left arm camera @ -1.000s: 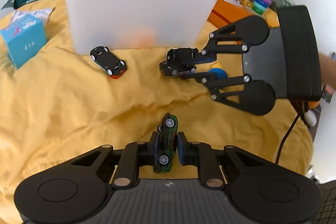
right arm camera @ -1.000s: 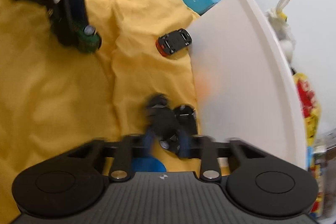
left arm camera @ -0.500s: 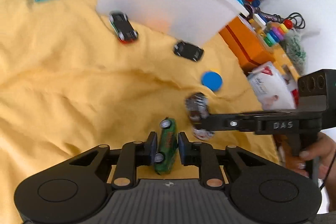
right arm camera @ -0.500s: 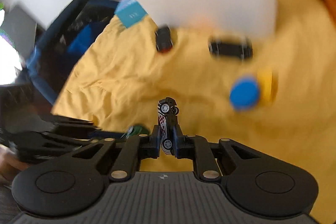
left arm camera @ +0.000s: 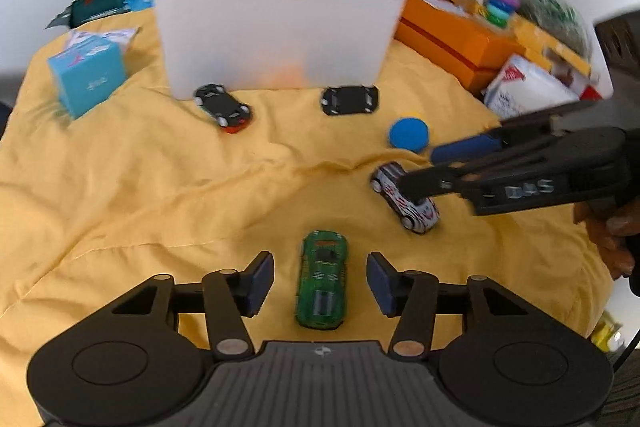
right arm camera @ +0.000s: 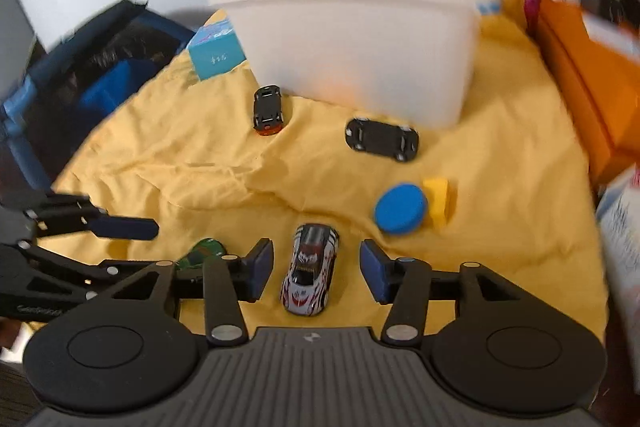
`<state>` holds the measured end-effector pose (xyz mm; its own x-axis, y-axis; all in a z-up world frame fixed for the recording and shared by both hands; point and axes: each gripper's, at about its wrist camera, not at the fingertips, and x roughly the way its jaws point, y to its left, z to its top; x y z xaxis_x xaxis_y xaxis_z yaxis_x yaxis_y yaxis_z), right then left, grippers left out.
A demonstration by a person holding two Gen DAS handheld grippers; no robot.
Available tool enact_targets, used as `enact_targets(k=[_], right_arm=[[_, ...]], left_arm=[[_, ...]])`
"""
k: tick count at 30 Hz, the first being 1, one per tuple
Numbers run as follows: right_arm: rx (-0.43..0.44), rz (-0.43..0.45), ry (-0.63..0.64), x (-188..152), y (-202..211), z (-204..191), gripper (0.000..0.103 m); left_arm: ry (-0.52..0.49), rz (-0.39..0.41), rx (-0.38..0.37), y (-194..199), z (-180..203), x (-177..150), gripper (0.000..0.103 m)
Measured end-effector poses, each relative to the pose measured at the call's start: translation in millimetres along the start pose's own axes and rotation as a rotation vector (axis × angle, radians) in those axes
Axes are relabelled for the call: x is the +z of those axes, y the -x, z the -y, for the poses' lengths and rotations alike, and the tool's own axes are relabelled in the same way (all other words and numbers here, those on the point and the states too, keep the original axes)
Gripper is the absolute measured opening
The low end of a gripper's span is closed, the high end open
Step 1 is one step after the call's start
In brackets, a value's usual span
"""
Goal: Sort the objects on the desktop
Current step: 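Grasp the white-and-red toy car with the right tool while the left tool holds the green car, then lift the green car and white-and-red car up over the white bin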
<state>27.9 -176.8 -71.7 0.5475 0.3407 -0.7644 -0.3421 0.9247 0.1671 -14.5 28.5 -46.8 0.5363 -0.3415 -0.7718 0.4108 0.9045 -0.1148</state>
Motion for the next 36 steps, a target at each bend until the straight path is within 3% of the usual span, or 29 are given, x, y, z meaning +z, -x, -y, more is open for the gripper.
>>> enact_targets(k=[4, 6, 7, 8, 9, 15, 20, 27, 36], right_arm=[[-0.077, -0.01, 0.033, -2, -14, -13, 0.045], [-0.111, -0.036, 0.06, -5, -24, -19, 0.041], [-0.115, -0.042, 0.063, -8, -28, -20, 0.041], [-0.119, -0.05, 0.064, -10, -30, -21, 0.041], [-0.129, -0.053, 0.072, -14, -33, -23, 0.04], [-0.15, 0.008, 0.114, -29, -30, -29, 0.036], [-0.156, 0.022, 0.11, -32, -23, -34, 0.033], [-0.152, 0.063, 0.122, -33, 12, -32, 0.033], [-0.137, 0.251, 0.065, 24, 45, -11, 0.033]], left_arm=[[-0.066, -0.046, 0.049, -16, 11, -8, 0.054], [-0.092, -0.03, 0.057, -16, 13, -12, 0.053], [-0.1, -0.024, 0.06, -16, 13, -13, 0.049], [-0.102, -0.014, 0.061, -15, 13, -14, 0.037], [-0.101, -0.009, 0.059, -15, 11, -15, 0.034], [-0.162, 0.005, 0.071, -13, 19, -18, 0.034], [-0.145, -0.003, 0.055, 1, 18, -10, 0.033], [-0.138, 0.155, 0.071, 43, 11, 30, 0.033], [-0.212, 0.336, 0.135, 69, 3, 112, 0.033]])
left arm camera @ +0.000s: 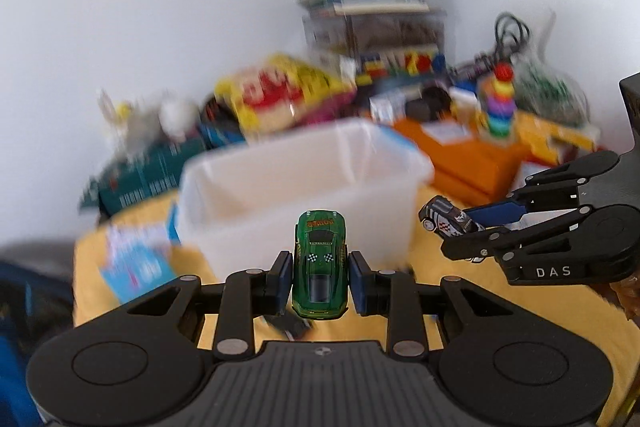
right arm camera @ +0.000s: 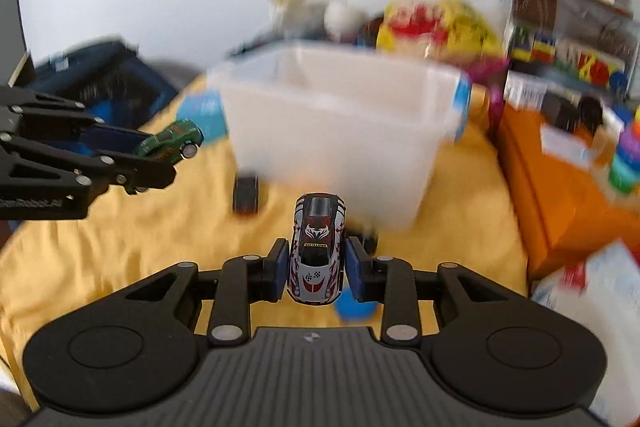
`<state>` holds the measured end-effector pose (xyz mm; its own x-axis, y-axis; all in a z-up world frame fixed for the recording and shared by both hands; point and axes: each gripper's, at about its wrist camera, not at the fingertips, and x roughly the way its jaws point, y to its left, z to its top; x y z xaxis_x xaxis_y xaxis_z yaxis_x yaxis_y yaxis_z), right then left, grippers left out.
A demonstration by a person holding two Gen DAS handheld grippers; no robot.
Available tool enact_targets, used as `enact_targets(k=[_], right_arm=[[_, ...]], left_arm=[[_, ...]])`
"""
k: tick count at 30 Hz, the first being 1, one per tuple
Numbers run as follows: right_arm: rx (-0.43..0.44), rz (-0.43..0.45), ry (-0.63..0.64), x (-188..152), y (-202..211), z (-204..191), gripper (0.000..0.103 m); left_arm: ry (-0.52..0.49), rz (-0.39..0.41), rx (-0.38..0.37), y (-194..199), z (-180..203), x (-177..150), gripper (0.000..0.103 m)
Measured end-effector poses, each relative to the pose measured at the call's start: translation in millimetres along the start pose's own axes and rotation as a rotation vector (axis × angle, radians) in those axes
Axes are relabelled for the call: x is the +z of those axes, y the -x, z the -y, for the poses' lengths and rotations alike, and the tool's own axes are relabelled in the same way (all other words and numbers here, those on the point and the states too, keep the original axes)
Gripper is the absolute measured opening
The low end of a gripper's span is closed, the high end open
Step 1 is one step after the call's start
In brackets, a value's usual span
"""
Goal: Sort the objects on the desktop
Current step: 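Lift the green car and white-and-red car up over the white bin, then open both tools to drop the two cars into the bin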
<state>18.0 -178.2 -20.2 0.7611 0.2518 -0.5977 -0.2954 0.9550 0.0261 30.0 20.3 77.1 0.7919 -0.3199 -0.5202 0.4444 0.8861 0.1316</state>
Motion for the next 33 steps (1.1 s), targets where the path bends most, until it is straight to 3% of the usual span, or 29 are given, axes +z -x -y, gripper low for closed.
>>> enact_targets(k=[8, 13, 20, 25, 33], right_arm=[[-0.053, 0.139, 0.017, 79, -10, 27, 0.033], [-0.091, 0.076, -0.037, 116, -57, 46, 0.033], [-0.117, -0.025, -0.095, 112, -109, 54, 0.034], [-0.104, -0.07, -0.08, 109, -121, 51, 0.036], [-0.105, -0.006, -0.059, 109, -98, 48, 0.038]], left_arm=[[0.047, 0.047, 0.044, -45, -34, 64, 0.033], [0.11, -0.041, 0.091, -104, -54, 75, 0.033], [0.114, -0.163, 0.112, -161, -57, 60, 0.033], [0.168, -0.142, 0.09, -150, -59, 56, 0.045], [0.188, 0.009, 0.071, -76, -47, 48, 0.052]])
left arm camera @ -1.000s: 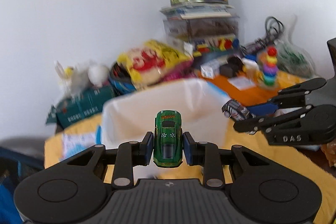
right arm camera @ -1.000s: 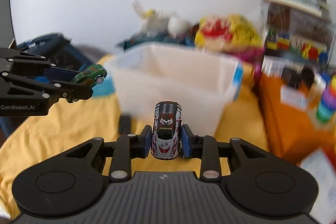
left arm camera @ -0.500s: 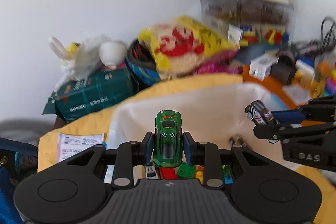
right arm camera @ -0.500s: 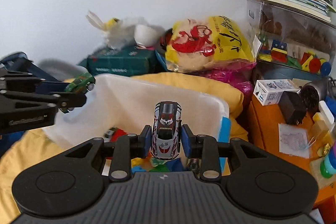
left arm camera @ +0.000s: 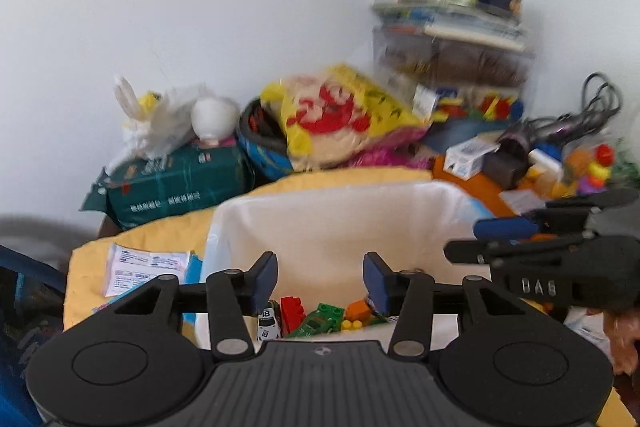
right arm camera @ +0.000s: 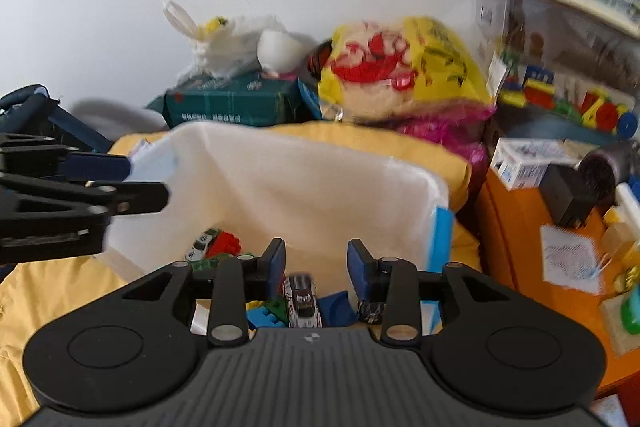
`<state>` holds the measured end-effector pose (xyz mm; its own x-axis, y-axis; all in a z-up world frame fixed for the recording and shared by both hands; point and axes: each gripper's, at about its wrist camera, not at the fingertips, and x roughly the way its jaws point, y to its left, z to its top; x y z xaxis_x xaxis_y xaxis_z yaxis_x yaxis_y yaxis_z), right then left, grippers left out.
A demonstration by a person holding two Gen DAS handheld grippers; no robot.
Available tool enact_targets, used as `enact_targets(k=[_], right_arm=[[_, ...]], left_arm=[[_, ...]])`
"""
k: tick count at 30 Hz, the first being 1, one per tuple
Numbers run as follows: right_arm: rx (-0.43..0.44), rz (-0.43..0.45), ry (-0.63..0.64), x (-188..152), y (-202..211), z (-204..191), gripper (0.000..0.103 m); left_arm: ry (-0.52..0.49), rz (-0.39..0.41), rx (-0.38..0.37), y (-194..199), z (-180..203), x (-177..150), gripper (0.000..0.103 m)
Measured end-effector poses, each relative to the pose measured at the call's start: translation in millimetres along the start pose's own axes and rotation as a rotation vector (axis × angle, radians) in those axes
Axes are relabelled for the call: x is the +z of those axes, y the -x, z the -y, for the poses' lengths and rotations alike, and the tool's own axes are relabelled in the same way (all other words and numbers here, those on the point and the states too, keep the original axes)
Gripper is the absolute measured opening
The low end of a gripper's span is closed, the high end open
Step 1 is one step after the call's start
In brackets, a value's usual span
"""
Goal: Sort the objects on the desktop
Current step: 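Grasp the red-and-green car with the left tool while the right tool grasps the white-and-green car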
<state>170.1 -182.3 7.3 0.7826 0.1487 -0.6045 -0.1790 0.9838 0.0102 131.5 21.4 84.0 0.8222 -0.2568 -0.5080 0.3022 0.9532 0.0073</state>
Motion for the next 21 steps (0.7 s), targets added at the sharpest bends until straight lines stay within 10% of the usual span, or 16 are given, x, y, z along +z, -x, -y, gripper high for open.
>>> enact_targets(k=[4, 10, 21], right_arm=[[0.02, 0.085, 0.036, -3, 33, -7, 0.038], [0.09, 0.172, 0.104, -28, 76, -25, 0.038], [0.061, 0.016, 0.218, -106, 63, -52, 0.037]], left_arm=[[-0.01, 0.039, 0.031, 32, 4, -22, 0.063], [-0.035, -0.118, 0.043, 12, 21, -65, 0.063], [-0.011, -0.349, 0.119, -86, 41, -97, 0.051]])
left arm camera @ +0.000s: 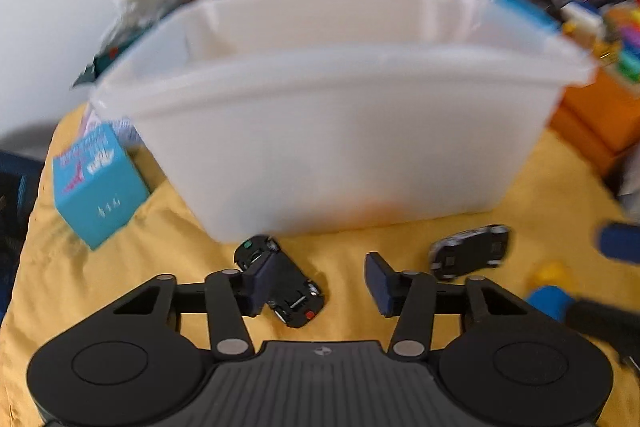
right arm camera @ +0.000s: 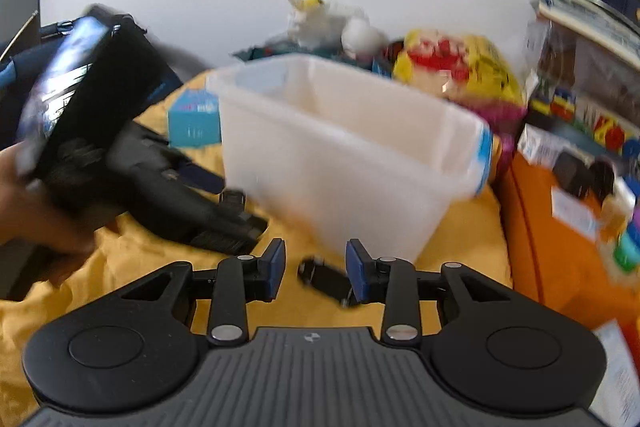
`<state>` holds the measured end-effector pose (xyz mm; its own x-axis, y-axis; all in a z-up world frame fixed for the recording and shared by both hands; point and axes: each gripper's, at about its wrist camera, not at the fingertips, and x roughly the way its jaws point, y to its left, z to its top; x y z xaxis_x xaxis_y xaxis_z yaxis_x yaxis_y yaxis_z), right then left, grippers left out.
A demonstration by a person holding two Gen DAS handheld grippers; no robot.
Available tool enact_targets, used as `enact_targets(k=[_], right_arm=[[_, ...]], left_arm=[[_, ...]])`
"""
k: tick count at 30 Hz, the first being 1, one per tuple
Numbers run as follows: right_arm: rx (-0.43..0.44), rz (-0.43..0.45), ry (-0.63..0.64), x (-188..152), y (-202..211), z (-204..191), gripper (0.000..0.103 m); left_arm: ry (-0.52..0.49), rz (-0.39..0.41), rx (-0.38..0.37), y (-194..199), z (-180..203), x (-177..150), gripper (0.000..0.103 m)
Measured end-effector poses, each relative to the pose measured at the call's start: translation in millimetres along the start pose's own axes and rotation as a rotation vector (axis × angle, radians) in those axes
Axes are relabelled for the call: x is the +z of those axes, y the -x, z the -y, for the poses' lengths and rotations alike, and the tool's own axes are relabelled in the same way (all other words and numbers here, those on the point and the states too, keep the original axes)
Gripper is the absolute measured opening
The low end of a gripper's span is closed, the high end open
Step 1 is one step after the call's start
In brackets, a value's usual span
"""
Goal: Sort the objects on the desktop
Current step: 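Grasp the red-and-green car with the left tool while the right tool grasps the white-and-green car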
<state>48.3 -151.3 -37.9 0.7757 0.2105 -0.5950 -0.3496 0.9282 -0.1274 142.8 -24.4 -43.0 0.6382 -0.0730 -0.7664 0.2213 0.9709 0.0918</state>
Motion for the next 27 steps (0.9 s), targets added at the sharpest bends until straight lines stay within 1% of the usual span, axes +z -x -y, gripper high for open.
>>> enact_targets(k=[2, 3, 4, 5, 6, 7, 9, 12, 15, 17, 18, 21, 22, 23, 24, 25, 26, 27], right_arm=[[0.005, -0.016, -0.013, -6, -2, 2, 0.038], [0.0, -0.025, -0.015, -8, -4, 2, 0.038], [-0.003, -0.029, -0.013, -12, -4, 3, 0.038], [-0.007, -0.034, -0.007, -13, -6, 3, 0.038], [-0.011, -0.036, -0.001, -14, -6, 3, 0.038], [-0.016, -0.038, 0.008, -15, -7, 4, 0.038], [-0.017, -0.041, 0.025, -16, -12, 5, 0.038], [-0.007, -0.066, 0.029, -18, -29, 12, 0.038], [0.01, -0.081, -0.017, -20, -51, 29, 0.039], [0.055, -0.101, -0.049, -23, -65, 40, 0.046], [0.076, -0.12, -0.062, -24, -74, 46, 0.046], [0.119, -0.144, -0.079, -27, -93, 55, 0.047], [0.145, -0.141, -0.086, -29, -96, 56, 0.049], [0.17, -0.145, -0.097, -30, -100, 57, 0.049], [0.196, -0.157, -0.109, -31, -105, 57, 0.047], [0.209, -0.163, -0.115, -30, -108, 56, 0.04], [0.204, -0.159, -0.114, -29, -105, 52, 0.028], [0.205, -0.162, -0.108, -27, -101, 48, 0.025]], left_arm=[[-0.015, -0.031, 0.037, -11, 1, -1, 0.048], [-0.027, -0.022, 0.067, -13, -1, -2, 0.041], [-0.029, -0.022, 0.079, -13, -5, -5, 0.038], [-0.023, -0.023, 0.084, -13, -11, -7, 0.035], [-0.005, -0.02, 0.081, -12, -19, -10, 0.026], [0.009, -0.016, 0.076, -11, -27, -12, 0.023], [0.04, -0.017, 0.022, -6, -43, -17, 0.021], [0.04, -0.017, -0.107, 13, -54, -30, 0.02], [0.07, -0.038, -0.241, 35, -56, -49, 0.02], [0.128, -0.058, -0.341, 47, -56, -65, 0.02], [0.156, -0.071, -0.383, 52, -56, -73, 0.02], [0.229, -0.095, -0.482, 61, -53, -94, 0.02], [0.243, -0.102, -0.498, 60, -51, -100, 0.02], [0.251, -0.107, -0.506, 62, -48, -105, 0.02], [0.252, -0.115, -0.504, 62, -46, -109, 0.02], [0.254, -0.115, -0.501, 62, -46, -112, 0.02], [0.262, -0.111, -0.505, 61, -48, -113, 0.02], [0.272, -0.108, -0.504, 61, -50, -114, 0.02]])
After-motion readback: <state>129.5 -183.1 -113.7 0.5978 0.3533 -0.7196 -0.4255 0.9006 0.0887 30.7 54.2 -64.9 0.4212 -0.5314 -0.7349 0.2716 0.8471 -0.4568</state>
